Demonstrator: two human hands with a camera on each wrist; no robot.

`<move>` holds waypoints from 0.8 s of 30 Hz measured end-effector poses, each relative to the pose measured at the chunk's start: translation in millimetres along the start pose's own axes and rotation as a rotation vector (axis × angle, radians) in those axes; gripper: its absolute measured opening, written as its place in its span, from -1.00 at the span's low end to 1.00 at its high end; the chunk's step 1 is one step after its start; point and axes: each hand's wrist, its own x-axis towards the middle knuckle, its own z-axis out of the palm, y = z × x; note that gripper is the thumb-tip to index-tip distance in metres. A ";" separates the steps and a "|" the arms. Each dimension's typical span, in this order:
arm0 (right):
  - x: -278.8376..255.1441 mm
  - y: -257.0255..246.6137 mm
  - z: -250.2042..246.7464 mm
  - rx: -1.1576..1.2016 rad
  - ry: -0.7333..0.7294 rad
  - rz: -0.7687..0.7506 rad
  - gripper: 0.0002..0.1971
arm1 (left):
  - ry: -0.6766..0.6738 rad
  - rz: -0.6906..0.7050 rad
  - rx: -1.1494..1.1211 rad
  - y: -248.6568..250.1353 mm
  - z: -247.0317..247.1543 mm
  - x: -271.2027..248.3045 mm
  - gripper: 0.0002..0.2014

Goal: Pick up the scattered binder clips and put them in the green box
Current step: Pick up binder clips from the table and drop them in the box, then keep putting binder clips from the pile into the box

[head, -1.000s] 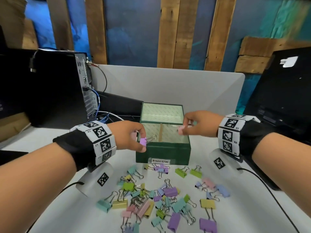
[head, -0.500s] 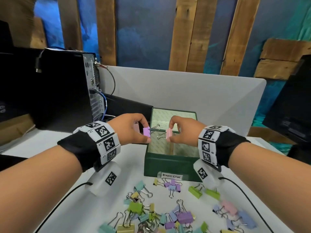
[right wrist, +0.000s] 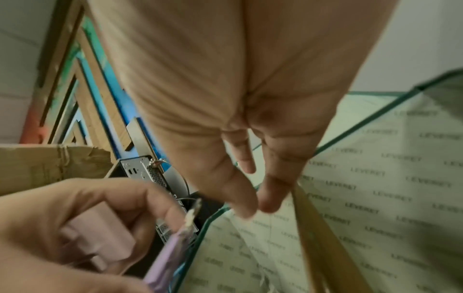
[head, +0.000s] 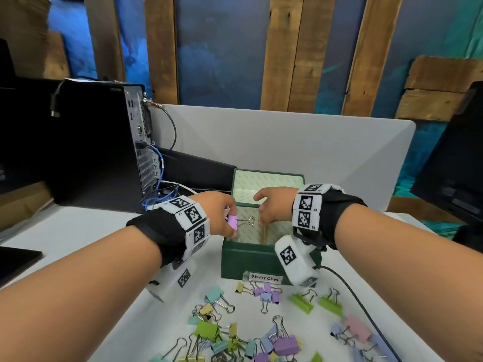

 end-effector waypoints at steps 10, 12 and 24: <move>-51.8 46.9 9.3 0.117 0.092 -0.137 -0.69 | 0.009 0.099 -0.062 14.7 12.5 22.2 -0.53; -67.4 51.9 11.6 0.069 0.050 -0.149 -0.70 | 0.003 0.093 -0.130 15.1 12.3 19.1 -0.41; -96.1 40.9 40.7 -0.292 -0.248 -0.277 -0.67 | -0.210 0.165 -0.033 -5.9 14.4 -50.2 -0.65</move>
